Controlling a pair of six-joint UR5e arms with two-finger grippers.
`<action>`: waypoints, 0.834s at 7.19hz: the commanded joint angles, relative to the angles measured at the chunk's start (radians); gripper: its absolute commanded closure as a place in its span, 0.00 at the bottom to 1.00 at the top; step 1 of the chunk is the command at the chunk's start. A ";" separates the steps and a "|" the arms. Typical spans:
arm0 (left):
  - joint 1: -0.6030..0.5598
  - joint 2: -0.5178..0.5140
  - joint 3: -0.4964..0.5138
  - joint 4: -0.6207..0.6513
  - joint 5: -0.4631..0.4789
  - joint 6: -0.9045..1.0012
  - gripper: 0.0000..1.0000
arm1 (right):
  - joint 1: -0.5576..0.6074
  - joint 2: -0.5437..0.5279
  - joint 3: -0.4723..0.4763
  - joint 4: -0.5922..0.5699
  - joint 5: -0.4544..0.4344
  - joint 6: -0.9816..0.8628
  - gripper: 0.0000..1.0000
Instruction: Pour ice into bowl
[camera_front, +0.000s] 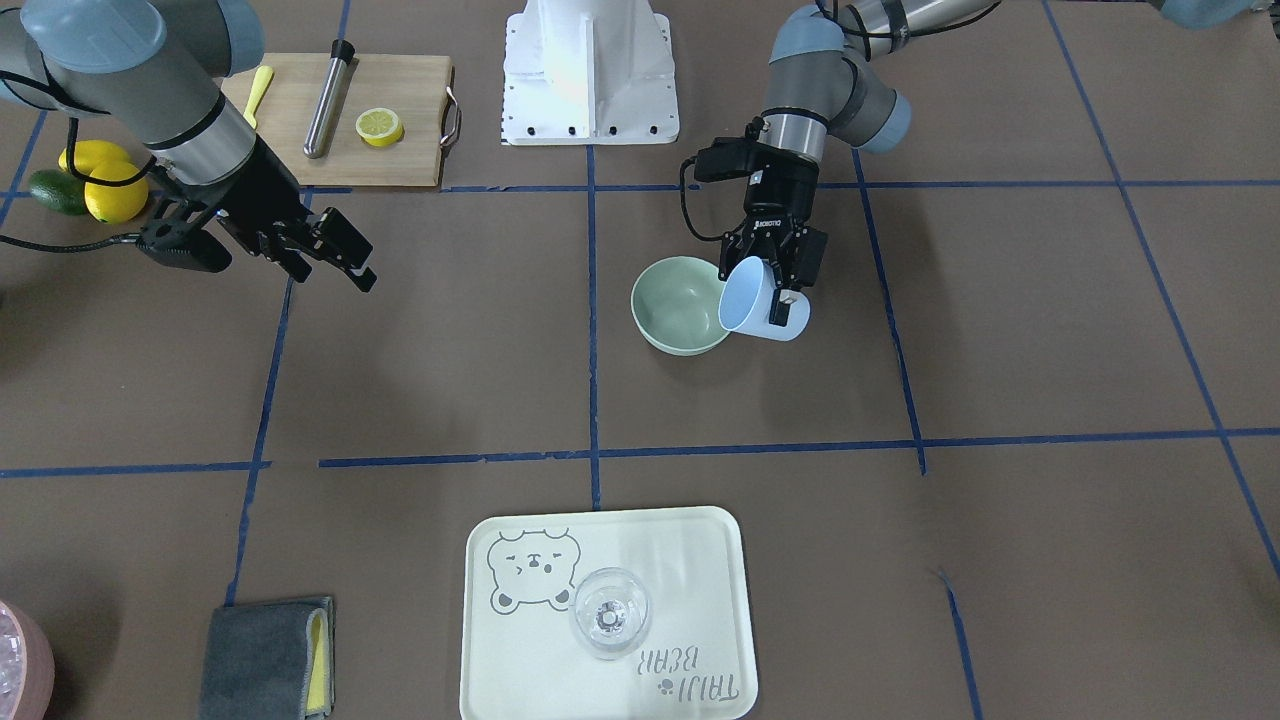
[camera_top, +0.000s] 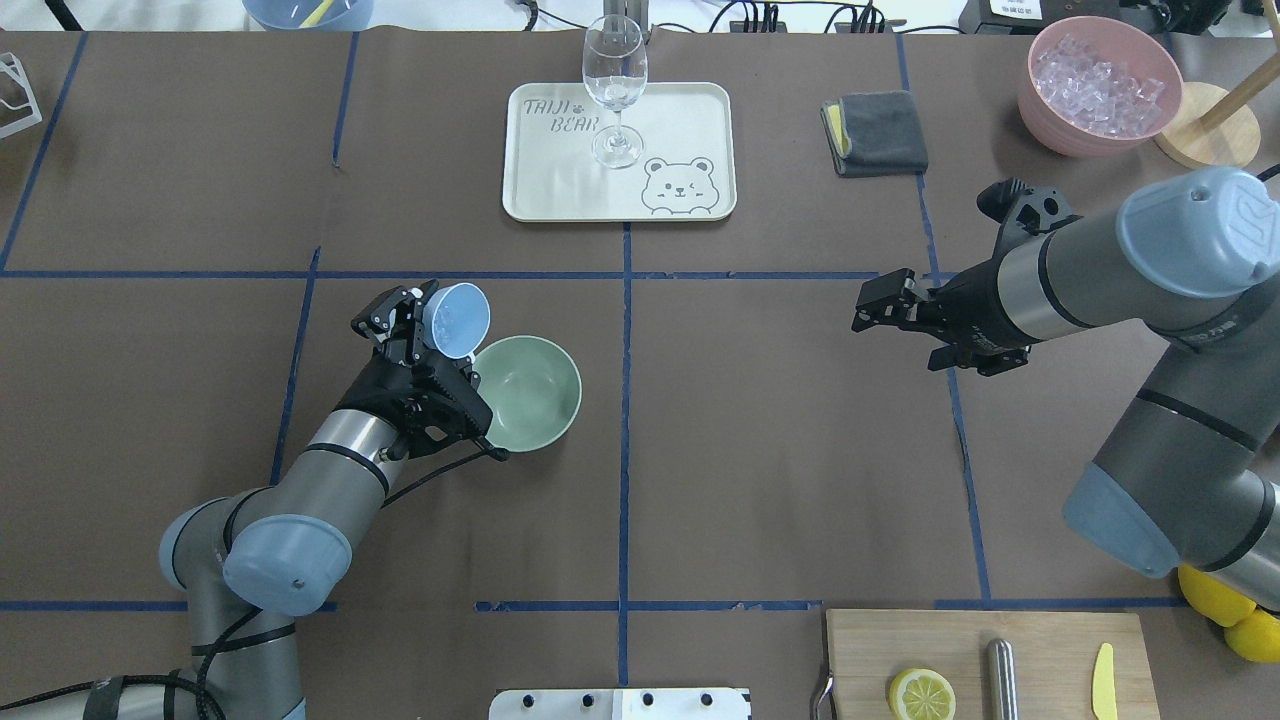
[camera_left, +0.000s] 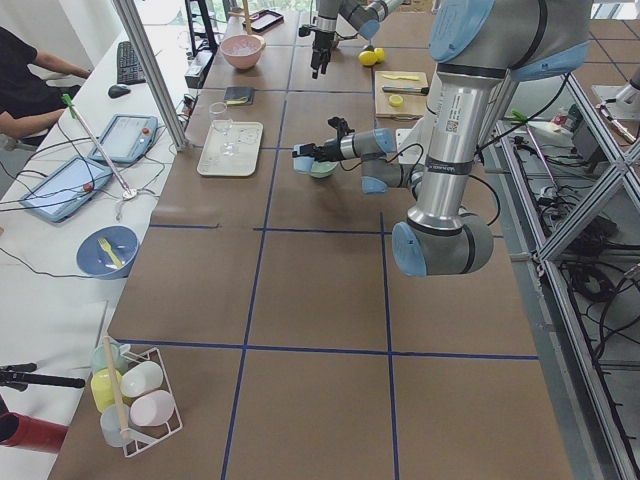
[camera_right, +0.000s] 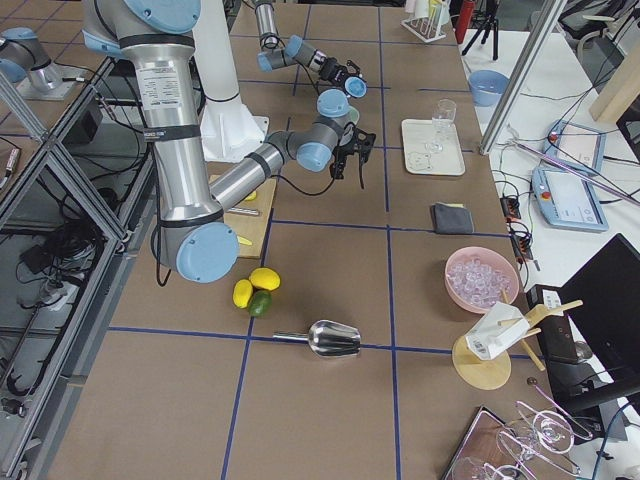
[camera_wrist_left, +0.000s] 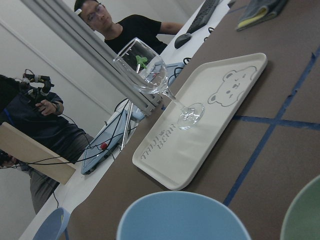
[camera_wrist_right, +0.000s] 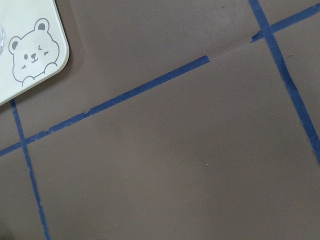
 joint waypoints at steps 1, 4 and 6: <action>0.000 -0.005 0.002 0.038 -0.056 0.154 1.00 | 0.003 0.002 0.001 0.000 0.000 0.000 0.00; 0.002 -0.016 -0.011 0.081 -0.051 0.426 1.00 | 0.003 -0.002 0.007 0.000 0.000 0.002 0.00; 0.002 -0.019 0.005 0.104 -0.033 0.489 1.00 | 0.003 -0.004 0.009 0.000 -0.002 0.003 0.00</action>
